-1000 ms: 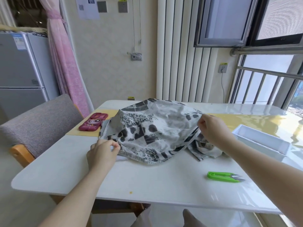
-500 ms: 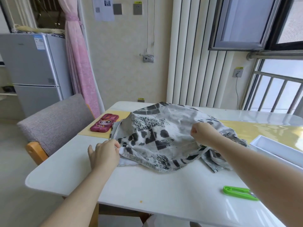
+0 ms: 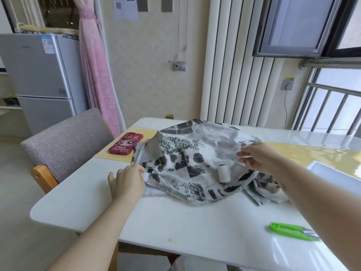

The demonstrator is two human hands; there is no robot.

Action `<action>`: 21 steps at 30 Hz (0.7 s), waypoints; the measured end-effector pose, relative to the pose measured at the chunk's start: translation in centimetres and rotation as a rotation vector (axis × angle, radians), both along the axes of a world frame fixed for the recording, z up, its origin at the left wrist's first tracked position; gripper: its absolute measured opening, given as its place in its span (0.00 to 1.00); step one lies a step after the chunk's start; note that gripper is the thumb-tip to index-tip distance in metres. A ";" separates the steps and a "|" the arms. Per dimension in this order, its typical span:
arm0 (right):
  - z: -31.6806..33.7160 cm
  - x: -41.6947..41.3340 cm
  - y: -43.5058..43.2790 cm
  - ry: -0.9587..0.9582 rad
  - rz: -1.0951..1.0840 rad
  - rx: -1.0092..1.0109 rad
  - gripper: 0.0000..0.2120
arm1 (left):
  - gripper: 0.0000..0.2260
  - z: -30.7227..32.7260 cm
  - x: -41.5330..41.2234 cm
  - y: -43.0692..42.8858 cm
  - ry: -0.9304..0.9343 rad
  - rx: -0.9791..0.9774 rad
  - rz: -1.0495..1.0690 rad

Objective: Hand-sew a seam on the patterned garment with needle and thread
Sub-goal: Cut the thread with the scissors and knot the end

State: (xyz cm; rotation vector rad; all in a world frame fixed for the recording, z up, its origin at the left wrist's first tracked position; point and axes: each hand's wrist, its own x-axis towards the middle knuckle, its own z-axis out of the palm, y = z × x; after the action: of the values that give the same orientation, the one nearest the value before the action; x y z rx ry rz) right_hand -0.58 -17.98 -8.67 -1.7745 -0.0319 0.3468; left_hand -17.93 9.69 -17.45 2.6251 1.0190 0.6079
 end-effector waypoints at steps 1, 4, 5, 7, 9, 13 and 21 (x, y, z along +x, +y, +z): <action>0.1 -0.6 0.1 0.076 0.019 0.103 0.03 | 0.10 0.1 0.0 -0.1 0.001 0.000 -0.002; 0.0 -2.9 0.9 0.134 0.240 0.170 0.07 | 0.11 0.2 0.1 -0.5 -0.023 -0.001 -0.006; -0.2 -3.6 1.3 0.125 0.339 0.126 0.08 | 0.11 0.3 0.2 -0.6 -0.046 -0.008 -0.005; -0.7 -4.9 2.0 0.073 0.510 -0.012 0.05 | 0.10 0.6 0.1 -0.8 -0.110 -0.020 0.000; -1.4 -5.7 2.8 -0.023 0.609 -0.155 0.05 | 0.08 1.0 0.0 -1.0 -0.201 -0.027 -0.002; -2.5 -6.3 4.4 -0.193 0.700 -0.423 0.06 | 0.06 2.3 -0.3 -1.6 -0.423 -0.051 -0.025; -1.5 -5.7 4.7 -0.379 0.624 -0.761 0.09 | 0.06 4.4 -0.5 -2.2 -0.661 -0.104 -0.021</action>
State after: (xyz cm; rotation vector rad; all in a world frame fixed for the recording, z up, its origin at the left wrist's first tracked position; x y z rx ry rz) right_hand -6.32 -13.24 -10.17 -2.5453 -0.8326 0.5010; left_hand -18.45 7.50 -13.10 2.0924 0.7770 1.2611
